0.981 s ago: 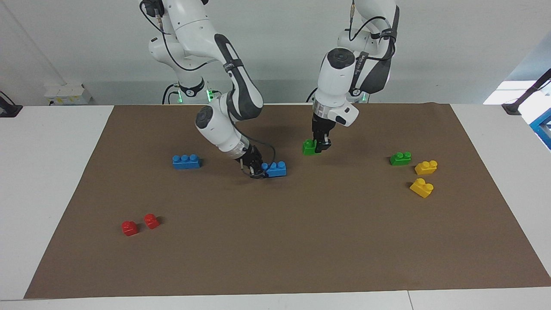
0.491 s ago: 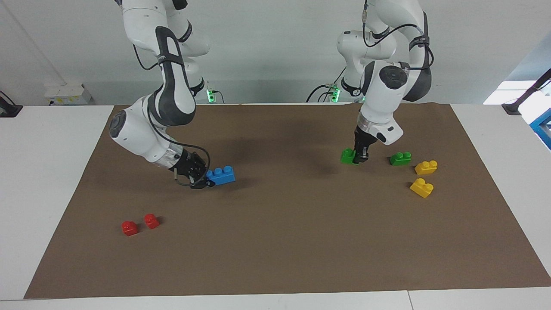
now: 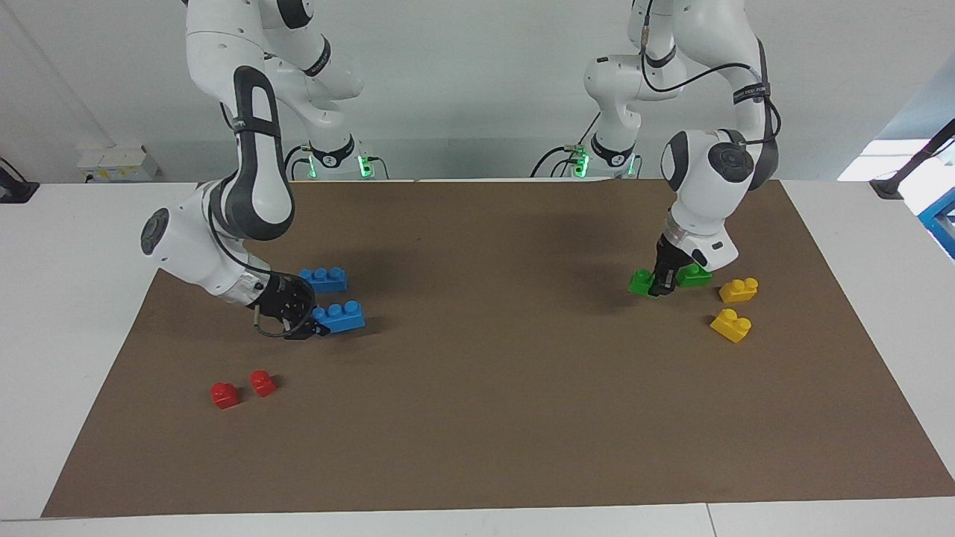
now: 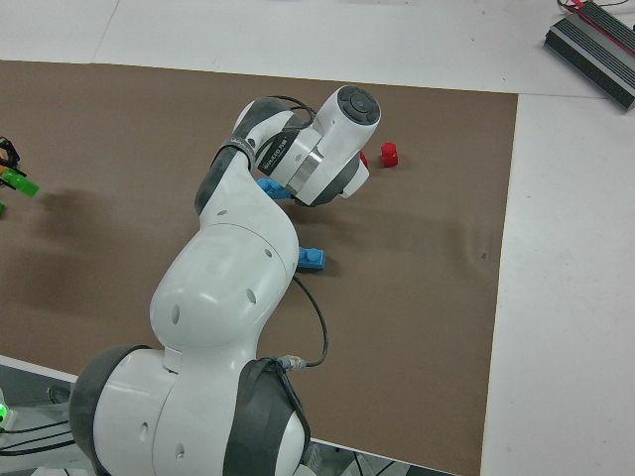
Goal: Remove green block with left arm and hold with right
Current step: 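Carry the green piece with the left gripper while the right gripper carries blue, then release the green piece with the left gripper while the right gripper releases blue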
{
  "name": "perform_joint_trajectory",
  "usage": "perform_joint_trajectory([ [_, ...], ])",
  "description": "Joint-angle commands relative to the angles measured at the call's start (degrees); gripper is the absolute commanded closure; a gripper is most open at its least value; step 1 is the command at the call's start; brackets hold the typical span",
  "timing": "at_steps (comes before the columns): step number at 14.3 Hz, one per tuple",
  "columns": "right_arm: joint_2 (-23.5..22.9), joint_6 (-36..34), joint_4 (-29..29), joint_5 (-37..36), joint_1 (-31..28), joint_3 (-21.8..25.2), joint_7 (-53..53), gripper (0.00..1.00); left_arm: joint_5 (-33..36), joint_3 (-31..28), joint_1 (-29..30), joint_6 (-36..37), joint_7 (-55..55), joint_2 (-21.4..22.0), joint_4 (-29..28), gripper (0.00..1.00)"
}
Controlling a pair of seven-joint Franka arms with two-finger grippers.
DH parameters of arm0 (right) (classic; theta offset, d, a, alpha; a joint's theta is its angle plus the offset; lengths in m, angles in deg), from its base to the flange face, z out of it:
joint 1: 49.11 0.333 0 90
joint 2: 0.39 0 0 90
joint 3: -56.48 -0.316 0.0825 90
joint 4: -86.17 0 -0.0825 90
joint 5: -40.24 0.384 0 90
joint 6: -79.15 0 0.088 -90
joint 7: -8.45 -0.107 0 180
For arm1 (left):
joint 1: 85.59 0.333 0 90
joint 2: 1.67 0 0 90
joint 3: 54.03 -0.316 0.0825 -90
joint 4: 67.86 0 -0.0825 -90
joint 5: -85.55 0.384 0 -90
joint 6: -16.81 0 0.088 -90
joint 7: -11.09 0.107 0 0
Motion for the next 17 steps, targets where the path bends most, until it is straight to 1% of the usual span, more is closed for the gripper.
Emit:
perform_joint_trajectory([
  [1, -1.54, -0.6, -0.84, -1.55, -3.34, -0.91, 4.91, 1.0, -0.37, 0.52, 3.47, -2.7, 6.91, -0.53, -1.02, 1.0],
  [7, -1.98, 0.46, -0.05, -1.11, -3.87, -0.91, 5.45, 1.0, -0.37, 0.43, 5.33, -6.92, 11.58, -3.95, -0.67, 1.0],
  [11, -3.65, 3.09, 0.04, -1.02, -3.87, -0.91, 5.1, 1.0, -0.11, 0.35, 5.51, -7.19, 17.73, -4.92, -0.31, 1.0],
  [14, -3.65, 3.45, 0.48, -1.02, -3.78, -0.91, 5.01, 1.0, 0.33, 0.35, 5.68, -7.1, 22.03, -5.01, -0.31, 1.0],
  [16, -3.57, 5.8, 1.87, -1.02, -3.6, -0.91, 5.01, 1.0, 0.42, 0.35, 5.68, -6.93, 26.77, -5.01, -0.31, 1.0],
  [17, -3.48, 7.12, 2.32, -1.02, -3.52, -0.91, 5.1, 1.0, 0.42, 0.35, 5.77, -7.01, 27.05, -5.01, -0.4, 1.0],
])
